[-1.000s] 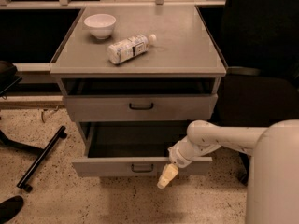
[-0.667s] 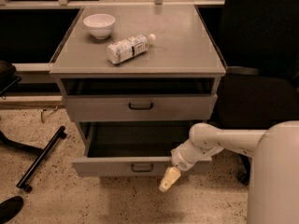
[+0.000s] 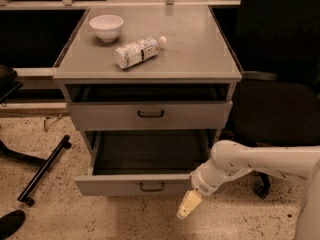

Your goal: Open middle drawer

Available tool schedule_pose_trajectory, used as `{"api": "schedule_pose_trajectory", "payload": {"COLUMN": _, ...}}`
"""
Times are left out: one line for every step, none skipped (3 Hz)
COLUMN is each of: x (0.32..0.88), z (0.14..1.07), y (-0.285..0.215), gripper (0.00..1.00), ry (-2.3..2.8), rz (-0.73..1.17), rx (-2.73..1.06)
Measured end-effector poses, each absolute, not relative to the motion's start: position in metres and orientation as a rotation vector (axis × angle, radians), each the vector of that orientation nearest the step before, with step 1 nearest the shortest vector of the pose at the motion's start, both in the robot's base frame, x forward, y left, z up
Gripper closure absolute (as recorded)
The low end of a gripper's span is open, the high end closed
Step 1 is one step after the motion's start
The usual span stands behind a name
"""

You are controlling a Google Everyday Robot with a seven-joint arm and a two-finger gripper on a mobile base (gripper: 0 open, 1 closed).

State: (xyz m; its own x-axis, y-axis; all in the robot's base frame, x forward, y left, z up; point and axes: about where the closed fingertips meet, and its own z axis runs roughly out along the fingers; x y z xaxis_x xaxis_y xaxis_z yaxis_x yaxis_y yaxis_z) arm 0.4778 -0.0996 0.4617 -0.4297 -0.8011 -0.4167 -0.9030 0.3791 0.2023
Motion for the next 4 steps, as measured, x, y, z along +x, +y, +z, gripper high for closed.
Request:
{"api": "schedule_pose_trajectory", "payload": {"x": 0.455, "z": 0.475, "y": -0.112, "gripper": 0.0, "ry": 2.424, "rz": 0.566, "rx": -1.475}}
{"api": "schedule_pose_trajectory", "payload": {"x": 0.452, "z": 0.476, "y": -0.113, "gripper": 0.0, "ry": 2.426, "rz": 0.564, "rx": -1.478}}
{"api": "schedule_pose_trajectory", "payload": {"x": 0.475, "z": 0.472, "y": -0.1, "gripper": 0.0, "ry": 2.375, "rz": 0.552, "rx": -1.538}}
{"api": "schedule_pose_trajectory", "payload": {"x": 0.504, "z": 0.456, "y": -0.084, "gripper": 0.0, "ry": 2.331, "rz": 0.577, "rx": -1.597}}
